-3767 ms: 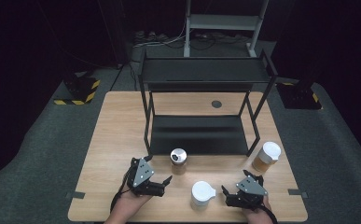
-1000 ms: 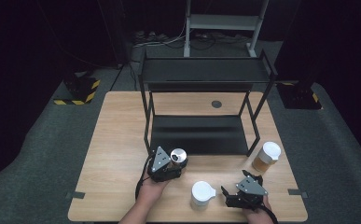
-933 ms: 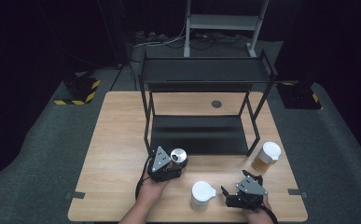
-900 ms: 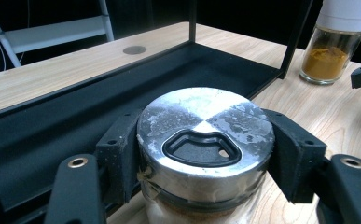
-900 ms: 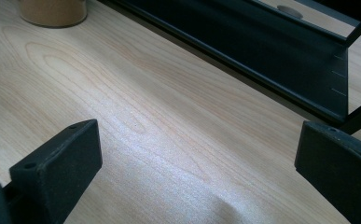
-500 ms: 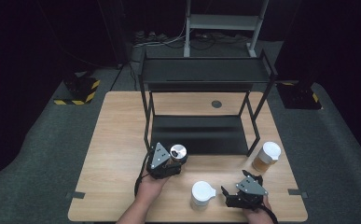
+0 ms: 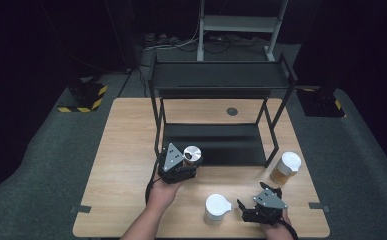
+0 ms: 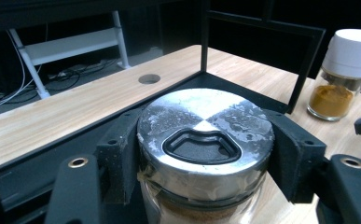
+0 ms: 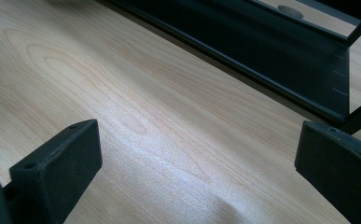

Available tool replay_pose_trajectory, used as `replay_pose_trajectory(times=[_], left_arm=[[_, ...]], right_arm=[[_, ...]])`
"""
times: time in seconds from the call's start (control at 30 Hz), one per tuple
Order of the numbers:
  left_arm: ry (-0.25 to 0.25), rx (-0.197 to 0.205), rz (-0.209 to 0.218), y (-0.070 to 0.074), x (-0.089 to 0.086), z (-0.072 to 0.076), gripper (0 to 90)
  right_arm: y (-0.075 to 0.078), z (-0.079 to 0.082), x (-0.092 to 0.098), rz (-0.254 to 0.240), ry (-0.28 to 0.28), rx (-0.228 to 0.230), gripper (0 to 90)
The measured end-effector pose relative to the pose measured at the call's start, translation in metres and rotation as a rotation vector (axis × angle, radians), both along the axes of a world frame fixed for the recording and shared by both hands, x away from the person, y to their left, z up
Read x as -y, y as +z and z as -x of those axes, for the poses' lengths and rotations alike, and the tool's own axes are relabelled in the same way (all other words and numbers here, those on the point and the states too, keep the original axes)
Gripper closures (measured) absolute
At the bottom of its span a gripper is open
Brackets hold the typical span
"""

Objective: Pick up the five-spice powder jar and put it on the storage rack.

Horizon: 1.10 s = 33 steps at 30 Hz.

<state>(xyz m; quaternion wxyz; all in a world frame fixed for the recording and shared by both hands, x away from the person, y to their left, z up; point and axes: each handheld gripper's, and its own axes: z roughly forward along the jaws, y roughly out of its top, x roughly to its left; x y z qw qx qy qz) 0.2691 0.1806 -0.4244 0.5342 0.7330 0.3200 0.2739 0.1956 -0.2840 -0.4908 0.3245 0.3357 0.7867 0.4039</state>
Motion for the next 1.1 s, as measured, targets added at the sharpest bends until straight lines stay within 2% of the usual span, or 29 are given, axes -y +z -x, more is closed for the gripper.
replay_pose_trajectory(times=[0.33,0.8,1.1], left_arm=[[0.025,-0.016,0.001,0.010,0.005,-0.012,35.0],[0.063,-0.021,-0.005,0.012,0.017,-0.025,35.0],[0.086,-0.020,-0.010,0.012,0.029,-0.039,35.0]], right_arm=[[0.000,0.000,0.001,-0.004,0.001,-0.001,0.2],[0.000,-0.001,0.003,-0.012,0.001,-0.003,0.1],[0.000,-0.001,0.004,-0.019,0.002,-0.006,0.1]])
